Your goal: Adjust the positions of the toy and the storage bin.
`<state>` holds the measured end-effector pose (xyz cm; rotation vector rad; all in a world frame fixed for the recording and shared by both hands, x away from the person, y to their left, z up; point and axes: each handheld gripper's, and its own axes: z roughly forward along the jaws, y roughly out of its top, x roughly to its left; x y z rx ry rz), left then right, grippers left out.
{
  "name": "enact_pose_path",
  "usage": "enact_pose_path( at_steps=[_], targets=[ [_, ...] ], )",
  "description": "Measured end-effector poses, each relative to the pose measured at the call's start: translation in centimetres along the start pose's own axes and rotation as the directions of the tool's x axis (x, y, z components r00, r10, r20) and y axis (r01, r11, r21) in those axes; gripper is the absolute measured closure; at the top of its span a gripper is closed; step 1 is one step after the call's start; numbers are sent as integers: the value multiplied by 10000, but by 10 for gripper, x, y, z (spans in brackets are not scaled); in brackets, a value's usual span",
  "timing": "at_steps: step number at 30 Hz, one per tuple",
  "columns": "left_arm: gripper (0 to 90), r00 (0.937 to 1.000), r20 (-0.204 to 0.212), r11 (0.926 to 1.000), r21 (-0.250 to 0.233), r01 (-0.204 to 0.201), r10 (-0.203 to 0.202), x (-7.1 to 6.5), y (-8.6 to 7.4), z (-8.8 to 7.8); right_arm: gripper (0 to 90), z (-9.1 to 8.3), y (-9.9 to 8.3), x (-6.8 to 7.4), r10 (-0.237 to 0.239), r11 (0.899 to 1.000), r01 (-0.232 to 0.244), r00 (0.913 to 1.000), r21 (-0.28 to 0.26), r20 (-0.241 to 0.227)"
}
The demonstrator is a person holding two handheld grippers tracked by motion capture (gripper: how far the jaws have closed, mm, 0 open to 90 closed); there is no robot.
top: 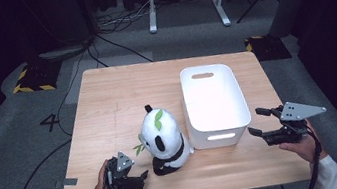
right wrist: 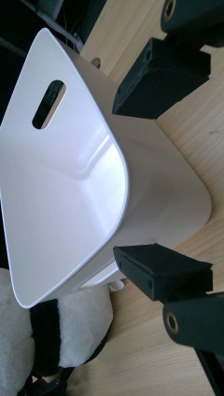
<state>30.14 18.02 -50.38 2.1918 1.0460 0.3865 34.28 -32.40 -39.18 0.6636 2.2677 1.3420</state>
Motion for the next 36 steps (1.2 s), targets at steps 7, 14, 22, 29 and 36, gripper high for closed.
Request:
enact_pose_path(
  at_steps=[7, 14, 22, 29, 36],
  targets=[
    [134, 10000, 4, 10000, 2, -11, 11, 0, 0, 0, 275, -4, 10, 7, -421, 9988, 417, 9990, -263, -140],
    [134, 10000, 4, 10000, 2, -9, 9, 0, 0, 0, 289, 8, 21, 14, -760, 9967, 780, 9944, 245, -733],
    [134, 10000, 15, 10000, 7, -29, 29, 0, 0, 0, 399, 30, 27, 20, -930, 9885, 1064, 9881, 1076, -1227],
    [136, 10000, 37, 10000, 0, -57, 57, 0, 0, 0, 512, 47, 29, 18, -940, 9779, 1178, 9857, 1728, -1396],
    [161, 9989, 345, 9993, 178, -315, 309, -1, 0, -3, 590, 58, 31, 19, -1077, 9680, 1482, 9742, 2026, -1982]
  ],
)
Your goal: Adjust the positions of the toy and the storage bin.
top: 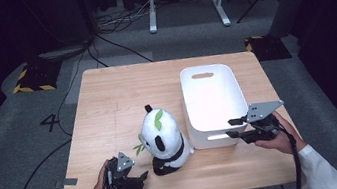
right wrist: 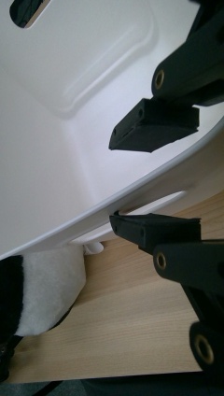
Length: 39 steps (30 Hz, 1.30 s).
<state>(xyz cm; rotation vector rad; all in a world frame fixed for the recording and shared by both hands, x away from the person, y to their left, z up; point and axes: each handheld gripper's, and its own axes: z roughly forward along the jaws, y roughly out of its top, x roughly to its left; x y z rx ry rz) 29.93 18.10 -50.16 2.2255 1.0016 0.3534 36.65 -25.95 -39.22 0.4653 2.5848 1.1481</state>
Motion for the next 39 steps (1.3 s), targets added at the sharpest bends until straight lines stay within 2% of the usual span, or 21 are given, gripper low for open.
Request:
enact_pose_path(
  at_steps=[3, 5, 7, 11, 15, 19, 24, 27, 30, 32, 34, 36, 38, 39],
  targets=[
    [166, 10000, 46, 10000, 18, -5, 5, -2, 0, -1, 618, 2, 2, -1, -90, 9999, 90, 9999, 49, -99],
    [174, 9997, 113, 9997, 33, -233, 232, -4, 0, -2, 631, 3, 2, -2, -80, 10000, 81, 9998, 23, -158],
    [177, 9993, 160, 9993, -201, -323, 326, -6, 2, -5, 646, 4, 2, -3, -77, 10000, 77, 9998, -2, -162],
    [170, 9989, 462, 9977, -674, -84, 115, -11, 6, -12, 656, 6, 4, -3, -154, 9998, 155, 9998, 143, -88],
    [162, 9974, 510, 9962, -737, -462, 501, -24, 11, -12, 641, 8, 4, -6, -95, 9997, 97, 9999, 218, -134],
    [164, 9962, 388, 9944, -743, -754, 785, -30, 14, -9, 626, 9, 4, -6, -60, 9997, 63, 9999, 234, -113],
    [161, 9953, 742, 9934, -1002, -550, 626, -32, 19, -6, 624, 9, 3, -6, -122, 9997, 124, 9999, 201, -77],
    [175, 9935, 730, 9936, -788, -813, 871, -37, 24, 2, 621, 9, 4, -6, -157, 9996, 159, 9998, 228, -75],
    [189, 9951, 500, 9955, -456, -827, 850, -39, 29, 12, 617, 9, 3, -6, -168, 9996, 169, 9998, 209, -42],
    [199, 9954, 592, 9965, -413, -732, 756, -40, 31, 18, 616, 9, 3, -6, -165, 9997, 166, 9999, 194, -15],
    [186, 9947, 619, 9957, -470, -798, 826, -41, 33, 20, 614, 9, 3, -6, -160, 9997, 161, 9999, 201, -15],
    [252, 9924, 815, 9948, -499, -887, 926, -42, 35, 23, 615, 9, 3, -6, -189, 9996, 189, 9998, 204, -14],
    [408, 9865, 1064, 9916, -466, -1204, 1248, -43, 38, 25, 615, 9, 3, -6, -204, 9996, 204, 9998, 211, -14],
    [461, 9855, 934, 9894, -441, -1384, 1420, -44, 39, 26, 615, 9, 3, -6, -207, 9996, 207, 9998, 211, -12]
  ],
)
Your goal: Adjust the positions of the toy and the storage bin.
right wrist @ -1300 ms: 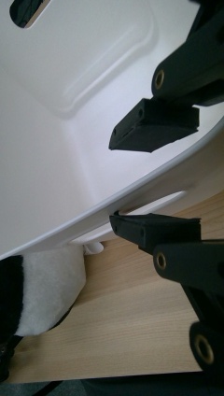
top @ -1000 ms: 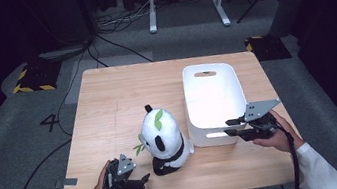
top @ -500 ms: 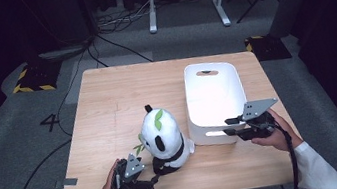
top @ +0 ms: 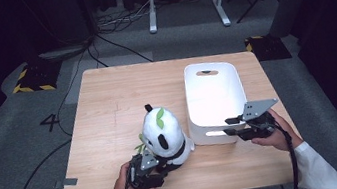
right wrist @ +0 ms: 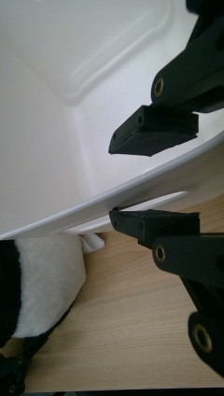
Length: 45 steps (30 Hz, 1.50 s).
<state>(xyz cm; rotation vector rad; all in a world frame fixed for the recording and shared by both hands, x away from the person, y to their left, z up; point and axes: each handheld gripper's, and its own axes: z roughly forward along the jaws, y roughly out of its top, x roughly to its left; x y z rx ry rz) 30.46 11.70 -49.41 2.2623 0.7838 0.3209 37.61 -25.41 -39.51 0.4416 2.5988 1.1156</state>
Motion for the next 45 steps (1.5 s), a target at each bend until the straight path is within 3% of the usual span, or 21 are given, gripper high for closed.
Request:
enact_pose_path(
  at_steps=[4, 8, 13, 18, 34, 42, 45],
  targets=[
    [549, 10000, 25, 9999, 136, -3, 2, 6, 6, 5, 615, 0, 0, 0, -9, 10000, 9, 10000, 25, -12],
    [551, 9992, 388, 9997, 229, -117, 108, 18, 9, 9, 623, 0, 0, -1, 3, 10000, -3, 10000, -32, -96],
    [551, 9989, 472, 9997, 241, -14, 3, 32, 10, 10, 633, 0, 1, -1, 1, 10000, 0, 9999, 35, -134],
    [547, 9963, 855, 9997, 218, 107, -125, 53, 10, 13, 673, 1, 3, 0, 4, 10000, -2, 9997, 63, -227],
    [520, 9997, 38, 9991, 336, 240, -241, 76, 11, 13, 702, 9, 12, 4, 106, 9999, -106, 9999, 127, 21],
    [518, 9965, -388, 9966, 342, 754, -740, 89, 10, 12, 735, 13, 17, 6, 186, 9997, -186, 9998, 140, 19],
    [509, 9958, -370, 9960, 280, 844, -834, 91, 8, 11, 742, 17, 21, 8, 229, 9996, -231, 9997, 163, 86]
  ],
)
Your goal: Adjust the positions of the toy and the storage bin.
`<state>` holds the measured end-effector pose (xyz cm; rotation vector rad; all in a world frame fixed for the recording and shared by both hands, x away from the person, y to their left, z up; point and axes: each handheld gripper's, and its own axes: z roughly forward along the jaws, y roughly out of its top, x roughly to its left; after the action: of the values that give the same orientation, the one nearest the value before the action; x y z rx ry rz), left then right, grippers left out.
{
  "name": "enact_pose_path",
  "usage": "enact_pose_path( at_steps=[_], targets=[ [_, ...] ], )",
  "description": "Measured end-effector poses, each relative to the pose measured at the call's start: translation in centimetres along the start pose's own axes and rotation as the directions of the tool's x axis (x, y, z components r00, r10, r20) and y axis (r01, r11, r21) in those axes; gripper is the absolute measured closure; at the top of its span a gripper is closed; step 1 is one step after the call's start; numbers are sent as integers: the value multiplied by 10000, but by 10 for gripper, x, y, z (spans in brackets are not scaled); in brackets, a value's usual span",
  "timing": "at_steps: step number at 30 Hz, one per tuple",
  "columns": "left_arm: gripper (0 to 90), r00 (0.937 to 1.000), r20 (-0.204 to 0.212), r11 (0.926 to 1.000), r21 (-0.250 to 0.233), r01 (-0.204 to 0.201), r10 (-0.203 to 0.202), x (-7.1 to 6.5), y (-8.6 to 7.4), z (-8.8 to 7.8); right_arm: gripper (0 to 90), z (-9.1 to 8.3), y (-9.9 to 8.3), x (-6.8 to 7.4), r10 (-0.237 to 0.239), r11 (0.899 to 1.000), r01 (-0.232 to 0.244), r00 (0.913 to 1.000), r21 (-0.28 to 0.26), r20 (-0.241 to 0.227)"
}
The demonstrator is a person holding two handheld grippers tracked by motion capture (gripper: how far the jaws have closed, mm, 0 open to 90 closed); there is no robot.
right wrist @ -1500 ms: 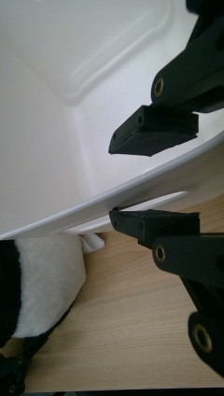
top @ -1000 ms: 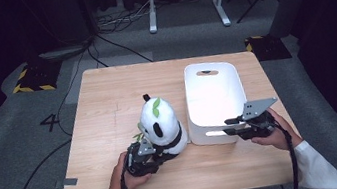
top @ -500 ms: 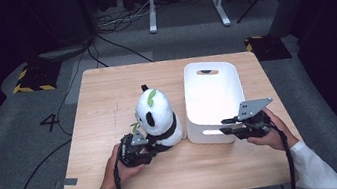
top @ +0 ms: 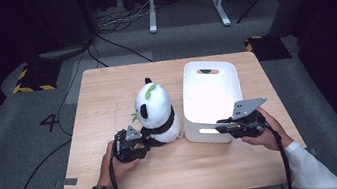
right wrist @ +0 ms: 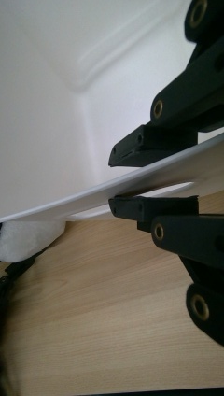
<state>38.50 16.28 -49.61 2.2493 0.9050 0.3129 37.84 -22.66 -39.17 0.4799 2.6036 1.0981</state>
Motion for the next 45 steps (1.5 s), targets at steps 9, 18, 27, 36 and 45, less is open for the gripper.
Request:
enact_pose_path(
  at_steps=[9, 18, 27, 36, 45],
  targets=[
    [166, 9987, -141, 9982, -351, 478, -483, -12, -3, -9, 609, -1, -2, 3, -25, 9999, 25, 10000, -152, -54],
    [159, 9979, -500, 9873, -1558, 319, -401, -32, 7, -33, 397, -17, -8, 3, 188, 9975, -168, 9994, -680, 298],
    [159, 9964, -719, 9693, -2445, 260, -449, -39, 19, -48, 290, -39, -20, -5, 615, 9911, -492, 9933, -1240, 976],
    [158, 9930, -833, 9545, -2930, 563, -841, -42, 41, -47, 278, -62, -35, -14, 1003, 9818, -737, 9838, -1752, 1484],
    [154, 9909, -901, 9514, -3001, 686, -999, -43, 53, -36, 278, -76, -52, -21, 1315, 9781, -908, 9671, -1871, 2179]
  ],
)
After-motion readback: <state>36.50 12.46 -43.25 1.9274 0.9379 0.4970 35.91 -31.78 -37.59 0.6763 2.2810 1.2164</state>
